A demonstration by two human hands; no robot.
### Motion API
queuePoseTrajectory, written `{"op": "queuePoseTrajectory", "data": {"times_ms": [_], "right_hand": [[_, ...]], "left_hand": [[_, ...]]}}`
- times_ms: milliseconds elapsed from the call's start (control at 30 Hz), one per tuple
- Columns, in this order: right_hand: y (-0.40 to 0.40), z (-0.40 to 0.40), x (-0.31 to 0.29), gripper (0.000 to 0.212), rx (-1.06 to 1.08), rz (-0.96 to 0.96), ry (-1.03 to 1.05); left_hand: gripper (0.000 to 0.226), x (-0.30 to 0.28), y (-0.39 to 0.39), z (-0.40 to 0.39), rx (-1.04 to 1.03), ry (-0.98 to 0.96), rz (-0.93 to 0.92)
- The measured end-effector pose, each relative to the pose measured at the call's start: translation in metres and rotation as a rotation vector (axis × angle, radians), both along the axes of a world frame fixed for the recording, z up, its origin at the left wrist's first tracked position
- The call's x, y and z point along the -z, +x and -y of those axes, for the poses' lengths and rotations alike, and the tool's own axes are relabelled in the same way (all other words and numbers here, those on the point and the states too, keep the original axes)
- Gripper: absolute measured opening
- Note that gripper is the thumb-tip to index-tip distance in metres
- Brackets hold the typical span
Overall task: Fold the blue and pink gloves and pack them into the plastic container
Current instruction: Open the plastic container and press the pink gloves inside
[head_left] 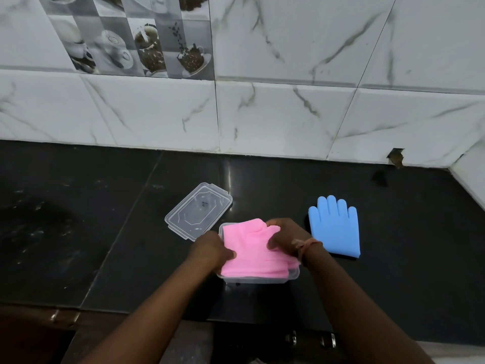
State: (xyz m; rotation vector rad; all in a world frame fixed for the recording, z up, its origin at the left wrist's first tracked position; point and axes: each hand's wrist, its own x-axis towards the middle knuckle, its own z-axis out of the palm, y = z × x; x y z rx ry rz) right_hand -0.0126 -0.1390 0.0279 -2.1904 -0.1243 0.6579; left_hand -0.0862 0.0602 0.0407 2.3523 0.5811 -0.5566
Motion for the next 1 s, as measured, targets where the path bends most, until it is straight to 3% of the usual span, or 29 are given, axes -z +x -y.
{"op": "queuePoseTrajectory", "data": {"times_ms": [133,300,533,667,900,1000], "right_hand": [[-0.017,-0.021,0.017,0.032,0.083,0.26,-0.139],[-0.023,-0.027,0.032,0.038,0.112,0.317,-0.196],[-0.027,-0.037,0.042,0.011,0.092,0.321,-0.169],[-0.028,-0.043,0.053,0.012,0.112,0.296,-0.243],[-0.008,-0.038,0.044,0.031,0.028,0.077,-0.374],[-0.012,-0.036,0.015,0.031,-0.025,0.26,-0.561]], "left_hand": [[0.039,-0.001,-0.009,0.016,0.161,0.351,0.082],[0.047,-0.002,-0.019,0.024,0.314,0.622,0.232],[0.055,0.006,0.006,0.016,0.651,0.743,0.208],[0.062,0.022,0.01,0.016,0.73,0.821,0.201],[0.075,0.036,0.014,0.011,0.83,0.879,0.229],[0.075,0.039,0.016,0.007,0.838,0.844,0.253]]}}
